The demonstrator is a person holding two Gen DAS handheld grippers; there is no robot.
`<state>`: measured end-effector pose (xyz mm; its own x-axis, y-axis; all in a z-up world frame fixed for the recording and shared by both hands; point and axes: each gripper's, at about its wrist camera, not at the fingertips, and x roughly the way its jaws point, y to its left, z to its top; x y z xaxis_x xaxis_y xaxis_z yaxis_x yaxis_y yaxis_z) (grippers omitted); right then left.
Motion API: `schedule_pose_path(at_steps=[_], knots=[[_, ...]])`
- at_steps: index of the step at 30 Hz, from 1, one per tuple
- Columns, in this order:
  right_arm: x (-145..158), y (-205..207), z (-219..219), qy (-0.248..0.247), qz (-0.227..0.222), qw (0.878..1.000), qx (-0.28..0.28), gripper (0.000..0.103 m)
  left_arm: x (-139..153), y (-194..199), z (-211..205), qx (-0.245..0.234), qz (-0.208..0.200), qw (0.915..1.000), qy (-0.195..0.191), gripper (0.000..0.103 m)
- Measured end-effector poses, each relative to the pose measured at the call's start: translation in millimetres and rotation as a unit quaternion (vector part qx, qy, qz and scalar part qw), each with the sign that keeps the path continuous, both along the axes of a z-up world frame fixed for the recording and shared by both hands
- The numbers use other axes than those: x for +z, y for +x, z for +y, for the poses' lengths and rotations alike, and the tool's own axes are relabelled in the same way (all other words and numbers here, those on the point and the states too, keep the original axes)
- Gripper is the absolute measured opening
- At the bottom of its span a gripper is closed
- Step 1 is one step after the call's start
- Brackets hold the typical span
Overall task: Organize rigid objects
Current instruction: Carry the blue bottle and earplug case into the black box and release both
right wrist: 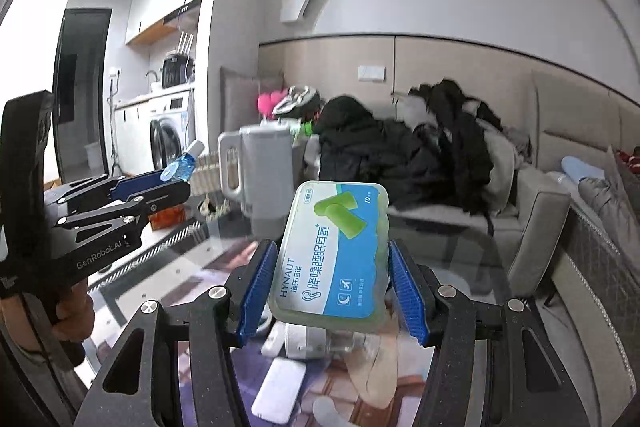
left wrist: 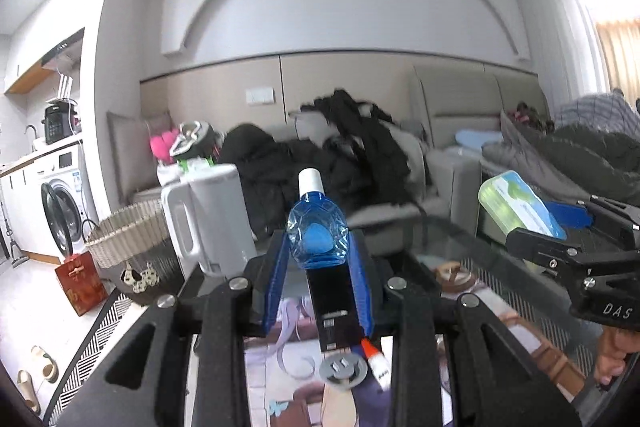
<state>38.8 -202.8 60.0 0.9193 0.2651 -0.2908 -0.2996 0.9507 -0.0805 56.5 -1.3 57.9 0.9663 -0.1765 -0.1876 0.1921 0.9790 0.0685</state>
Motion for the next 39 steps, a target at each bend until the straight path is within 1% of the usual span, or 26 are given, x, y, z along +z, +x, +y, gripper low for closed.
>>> schedule_pose_path(at_steps=[3,5,13,16,19,22,26,31,36,39], knots=[[8,-9,3,-0.002,-0.021,1.000,-0.002,0.057,3,-6,3,-0.001,-0.017,0.9998,-0.005,0.029],[12,-12,1,0.001,-0.028,1.000,-0.005,0.057,3,-6,5,-0.003,-0.019,0.9998,-0.006,0.029],[15,-9,-3,0.012,-0.017,1.000,-0.004,0.057,2,2,1,-0.004,-0.005,0.9999,-0.015,0.029],[16,-6,-3,0.013,-0.017,1.000,-0.003,0.057,6,7,-1,-0.008,0.003,0.9997,-0.025,0.029],[19,5,-4,0.025,0.002,1.000,0.001,0.057,9,10,-2,-0.010,0.003,0.9993,-0.036,0.029],[23,15,-2,0.029,-0.003,1.000,-0.001,0.057,11,16,-4,-0.007,-0.005,0.9992,-0.040,0.029],[25,28,2,0.030,-0.006,1.000,-0.007,0.057,11,28,-8,-0.008,0.001,0.9990,-0.045,0.029],[22,52,9,0.027,0.003,1.000,-0.012,0.057,5,56,-15,-0.013,0.024,0.9985,-0.047,0.029],[11,93,13,0.037,0.055,0.998,-0.017,0.057,-4,86,-20,-0.007,0.059,0.9968,-0.054,0.029],[4,115,14,0.040,0.071,0.996,-0.027,0.057,-12,105,-24,-0.008,0.081,0.9949,-0.058,0.029]])
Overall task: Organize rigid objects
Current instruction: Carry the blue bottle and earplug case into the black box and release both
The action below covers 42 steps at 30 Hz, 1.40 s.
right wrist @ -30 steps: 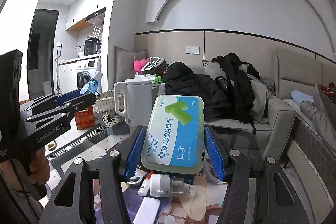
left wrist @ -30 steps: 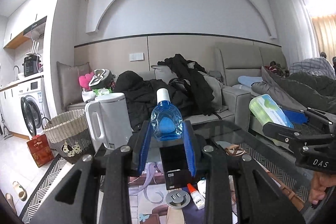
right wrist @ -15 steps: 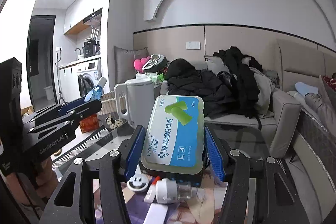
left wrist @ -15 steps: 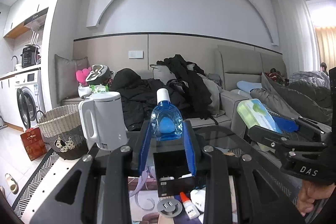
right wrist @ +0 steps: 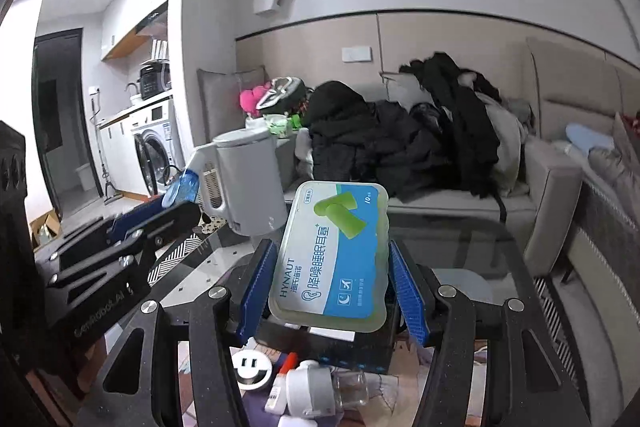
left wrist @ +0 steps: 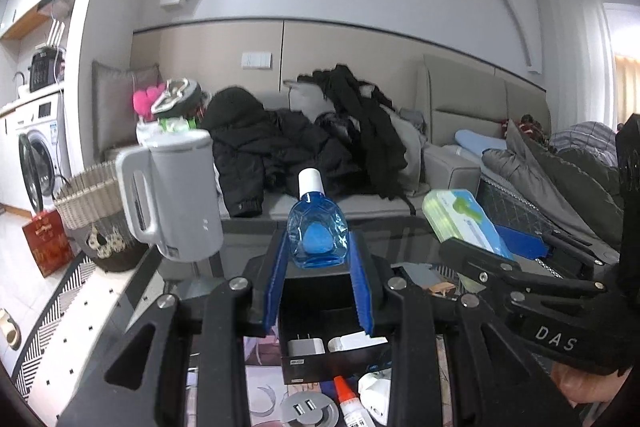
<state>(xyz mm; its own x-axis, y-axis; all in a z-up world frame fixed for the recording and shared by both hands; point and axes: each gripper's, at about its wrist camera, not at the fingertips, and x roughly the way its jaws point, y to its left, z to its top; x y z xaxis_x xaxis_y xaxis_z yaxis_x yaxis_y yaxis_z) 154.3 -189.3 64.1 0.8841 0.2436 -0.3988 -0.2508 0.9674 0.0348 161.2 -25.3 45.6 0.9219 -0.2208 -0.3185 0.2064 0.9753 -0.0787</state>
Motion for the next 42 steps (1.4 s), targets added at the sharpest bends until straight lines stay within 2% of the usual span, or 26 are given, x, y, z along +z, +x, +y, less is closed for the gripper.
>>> schedule_pose_path(at_steps=[10,17,19,25,32,35,38,40,42], knots=[[-30,70,2,0.012,0.066,0.997,-0.029,0.057,-30,59,-17,-0.004,0.091,0.9958,0.003,0.029],[-66,114,-5,0.033,0.173,0.984,-0.026,0.057,-60,91,-23,-0.019,0.200,0.9795,0.011,0.028],[-77,122,-7,0.035,0.204,0.978,-0.023,0.057,-67,92,-25,-0.022,0.218,0.9756,0.015,0.028],[-102,130,-12,0.049,0.253,0.966,-0.021,0.057,-79,95,-31,-0.028,0.255,0.9662,0.021,0.029],[-107,127,-10,0.034,0.256,0.966,-0.019,0.057,-81,96,-30,-0.025,0.265,0.9634,0.028,0.031],[-106,125,-9,0.033,0.256,0.966,-0.017,0.058,-78,95,-26,-0.019,0.261,0.9646,0.031,0.048],[-98,119,-13,0.037,0.245,0.969,-0.013,0.059,-74,87,-22,-0.029,0.255,0.9660,0.028,0.053],[-90,113,-15,0.032,0.234,0.972,-0.009,0.069,-69,78,-20,-0.031,0.247,0.9679,0.036,0.056],[-80,102,-16,0.028,0.213,0.977,0.004,0.085,-65,69,-17,-0.040,0.243,0.9684,0.040,0.057]])
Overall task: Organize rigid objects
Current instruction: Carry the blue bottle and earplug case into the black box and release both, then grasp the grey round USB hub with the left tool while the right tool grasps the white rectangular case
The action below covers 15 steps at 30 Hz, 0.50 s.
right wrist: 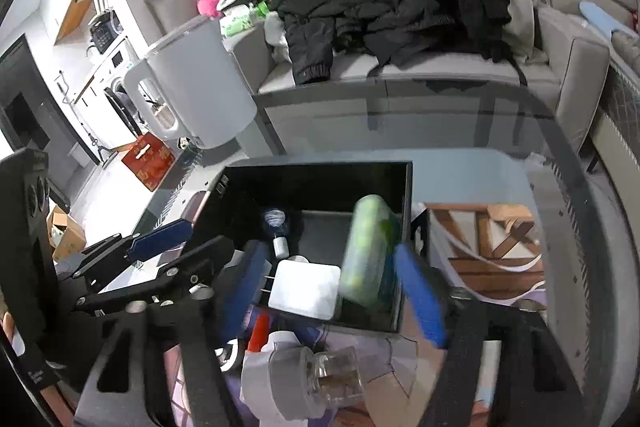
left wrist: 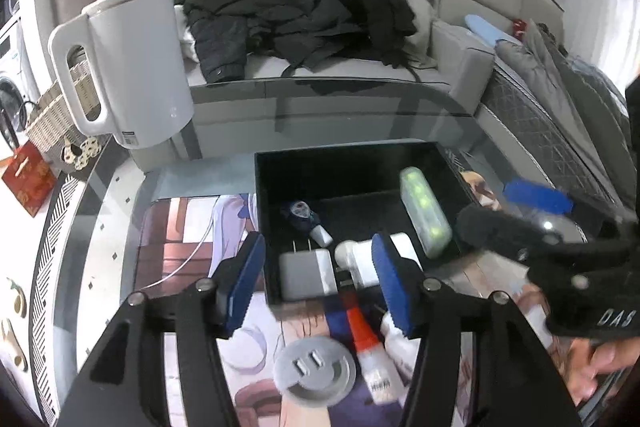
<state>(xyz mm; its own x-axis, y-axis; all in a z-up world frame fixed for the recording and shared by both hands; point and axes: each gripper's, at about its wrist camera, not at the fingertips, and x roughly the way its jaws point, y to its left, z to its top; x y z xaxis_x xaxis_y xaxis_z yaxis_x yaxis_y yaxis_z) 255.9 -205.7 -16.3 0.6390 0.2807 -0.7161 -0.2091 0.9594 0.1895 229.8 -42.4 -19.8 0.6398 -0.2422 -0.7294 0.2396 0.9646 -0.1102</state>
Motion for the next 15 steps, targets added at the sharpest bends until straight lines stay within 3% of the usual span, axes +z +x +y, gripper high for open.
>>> schedule_pose_path(at_steps=[7,10,15], knots=[[23,-48,-3,-0.018,-0.023,0.999,0.036,0.085,6,-37,8,-0.009,-0.009,0.9997,0.020,0.070],[15,-70,1,-0.021,-0.007,0.998,0.051,0.085,-2,-49,5,-0.024,-0.001,0.9989,0.040,0.076],[-10,-102,10,-0.031,0.020,0.997,0.066,0.085,-29,-63,2,-0.041,0.024,0.9964,0.071,0.076]])
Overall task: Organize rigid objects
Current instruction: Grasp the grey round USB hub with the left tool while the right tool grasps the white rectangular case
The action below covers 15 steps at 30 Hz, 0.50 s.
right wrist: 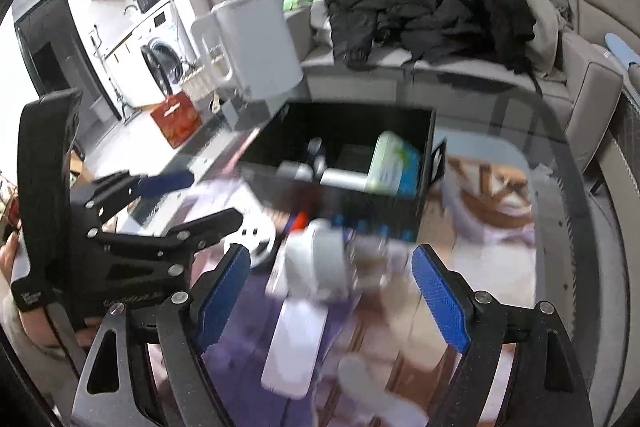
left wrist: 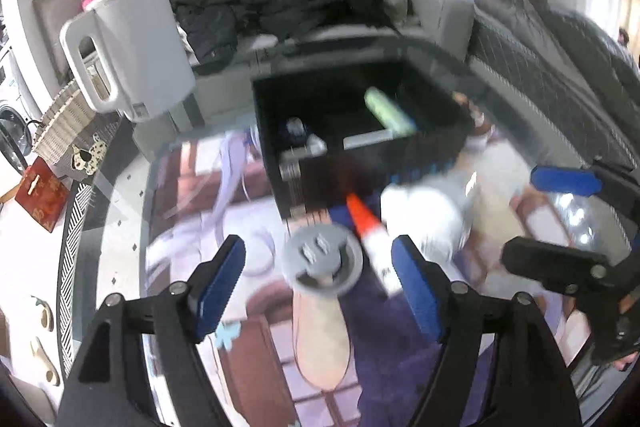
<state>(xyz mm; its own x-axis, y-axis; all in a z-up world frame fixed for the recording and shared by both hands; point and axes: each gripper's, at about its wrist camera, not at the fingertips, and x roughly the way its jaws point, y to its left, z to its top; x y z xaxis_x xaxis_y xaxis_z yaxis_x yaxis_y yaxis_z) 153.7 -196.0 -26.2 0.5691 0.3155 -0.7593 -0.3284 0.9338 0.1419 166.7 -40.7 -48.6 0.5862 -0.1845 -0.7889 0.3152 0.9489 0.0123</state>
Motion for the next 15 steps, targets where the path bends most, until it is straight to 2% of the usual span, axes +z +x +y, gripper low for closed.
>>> schedule_pose_path(at_steps=[3,5,8,11,13,14,15], knots=[[-14,-16,2,-0.007,0.005,1.000,-0.004,0.085,-17,0,0,-0.004,0.009,0.9998,0.019,0.076],[-29,-21,10,-0.018,0.028,0.999,0.010,0.085,-29,3,-1,-0.004,0.011,0.9993,0.037,0.076],[-50,-26,25,-0.044,0.049,0.998,0.025,0.085,-43,8,-4,-0.013,0.020,0.9988,0.043,0.076],[-67,-27,36,-0.061,0.067,0.995,0.033,0.085,-48,12,-11,-0.020,0.006,0.9986,0.048,0.076],[-74,-28,42,-0.074,0.069,0.994,0.041,0.085,-49,14,-12,-0.025,0.012,0.9987,0.043,0.066],[-77,-28,45,-0.084,0.069,0.993,0.046,0.085,-48,15,-10,-0.029,0.019,0.9990,0.029,0.057],[-78,-29,46,-0.089,0.066,0.993,0.048,0.083,-47,16,-8,-0.027,0.030,0.9990,0.019,0.057]])
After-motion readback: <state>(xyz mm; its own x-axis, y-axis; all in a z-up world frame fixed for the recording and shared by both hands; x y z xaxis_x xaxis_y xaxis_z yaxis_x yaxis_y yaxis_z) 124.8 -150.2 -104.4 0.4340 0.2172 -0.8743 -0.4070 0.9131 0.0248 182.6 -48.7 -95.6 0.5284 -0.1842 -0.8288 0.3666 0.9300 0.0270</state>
